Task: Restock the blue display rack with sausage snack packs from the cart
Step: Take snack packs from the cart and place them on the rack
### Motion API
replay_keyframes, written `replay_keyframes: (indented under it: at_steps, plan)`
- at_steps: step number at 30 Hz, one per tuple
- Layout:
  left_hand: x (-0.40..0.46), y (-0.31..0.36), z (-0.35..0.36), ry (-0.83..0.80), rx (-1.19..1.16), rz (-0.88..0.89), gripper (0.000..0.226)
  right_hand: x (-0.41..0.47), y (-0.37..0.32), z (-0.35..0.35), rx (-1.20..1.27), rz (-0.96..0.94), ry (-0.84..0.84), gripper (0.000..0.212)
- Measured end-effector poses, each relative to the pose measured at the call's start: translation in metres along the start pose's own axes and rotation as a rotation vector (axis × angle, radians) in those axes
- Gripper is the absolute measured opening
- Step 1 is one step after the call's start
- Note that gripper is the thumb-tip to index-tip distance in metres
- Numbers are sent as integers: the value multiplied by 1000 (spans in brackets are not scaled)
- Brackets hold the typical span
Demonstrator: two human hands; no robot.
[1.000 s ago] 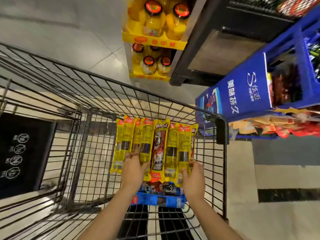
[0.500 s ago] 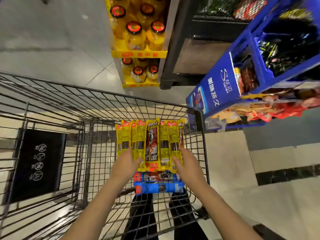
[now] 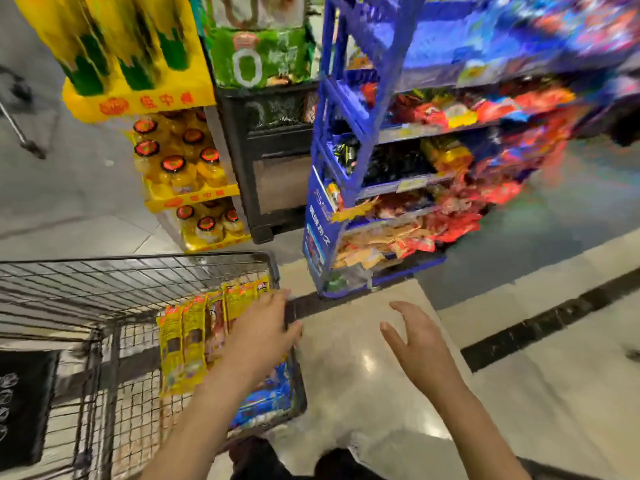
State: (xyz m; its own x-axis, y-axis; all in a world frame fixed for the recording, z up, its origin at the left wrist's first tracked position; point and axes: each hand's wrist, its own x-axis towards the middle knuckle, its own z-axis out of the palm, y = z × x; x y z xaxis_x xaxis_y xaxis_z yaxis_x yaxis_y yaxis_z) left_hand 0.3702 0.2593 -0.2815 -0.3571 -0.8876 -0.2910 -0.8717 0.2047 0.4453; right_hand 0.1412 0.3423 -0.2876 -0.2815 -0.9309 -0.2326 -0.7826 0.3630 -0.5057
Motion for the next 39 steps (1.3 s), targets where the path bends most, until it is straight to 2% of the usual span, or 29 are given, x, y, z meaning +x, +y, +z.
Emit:
replay_keyframes:
  at_steps: [5,11,19,24,29,34,39]
  plan:
    - [16,100,36,-57,-21,130,67,-21,85,-67,13,142,62,43]
    - [36,173,56,-121,-15,220,60,-29,146,-112,67,233,125,44]
    - [86,214,40,-14,4,155,58,33,178,-147,95,128,96,42]
    - [151,250,46,-42,25,156,50,81,216,-190,86,134,133,41]
    - [212,309,57,-80,22,226,60,126,260,-234,87,180,189,41]
    - [257,374,67,-29,53,256,56,170,305,-265,92,149,204,41]
    - [291,430,82,14,48,151,59,226,353,-309,116,46,141,38]
